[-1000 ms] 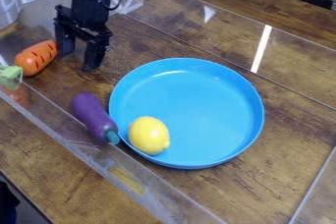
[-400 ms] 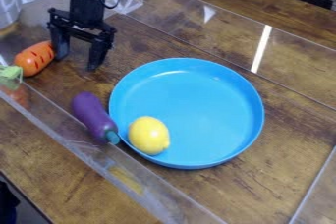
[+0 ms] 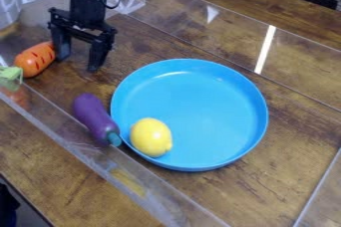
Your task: Put the carrot on the blue tray
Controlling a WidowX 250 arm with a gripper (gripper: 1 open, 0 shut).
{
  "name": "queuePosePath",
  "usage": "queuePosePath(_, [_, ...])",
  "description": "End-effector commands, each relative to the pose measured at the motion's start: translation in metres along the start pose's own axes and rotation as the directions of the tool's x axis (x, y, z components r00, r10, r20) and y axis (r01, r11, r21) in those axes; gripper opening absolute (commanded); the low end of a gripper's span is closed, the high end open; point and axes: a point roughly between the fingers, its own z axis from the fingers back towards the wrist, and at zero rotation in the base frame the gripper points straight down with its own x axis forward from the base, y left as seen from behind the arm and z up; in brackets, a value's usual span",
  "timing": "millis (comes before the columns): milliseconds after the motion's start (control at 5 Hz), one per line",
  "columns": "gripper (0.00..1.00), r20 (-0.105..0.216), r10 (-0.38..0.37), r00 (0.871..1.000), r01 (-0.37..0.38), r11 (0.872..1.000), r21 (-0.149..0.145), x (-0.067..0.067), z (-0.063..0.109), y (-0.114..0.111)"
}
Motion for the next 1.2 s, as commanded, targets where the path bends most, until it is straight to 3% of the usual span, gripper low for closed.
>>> queuePosePath(0, [1.00,0.115,0.002,0.993,-0.004,1.000,0.020,0.002,0.050,0.022])
queuePosePath(400, [1.00,0.126,-0.009,0.992,0.006,1.000,0.022,-0.013,0.037,0.022])
queuePosePath(800, [1.00,0.134,-0.075,0.988,0.069,0.996,0.048,-0.011,0.024,0.015])
queuePosePath(1000, [1.00,0.131,-0.047,0.990,0.044,0.999,0.029,-0.013,0.029,0.013])
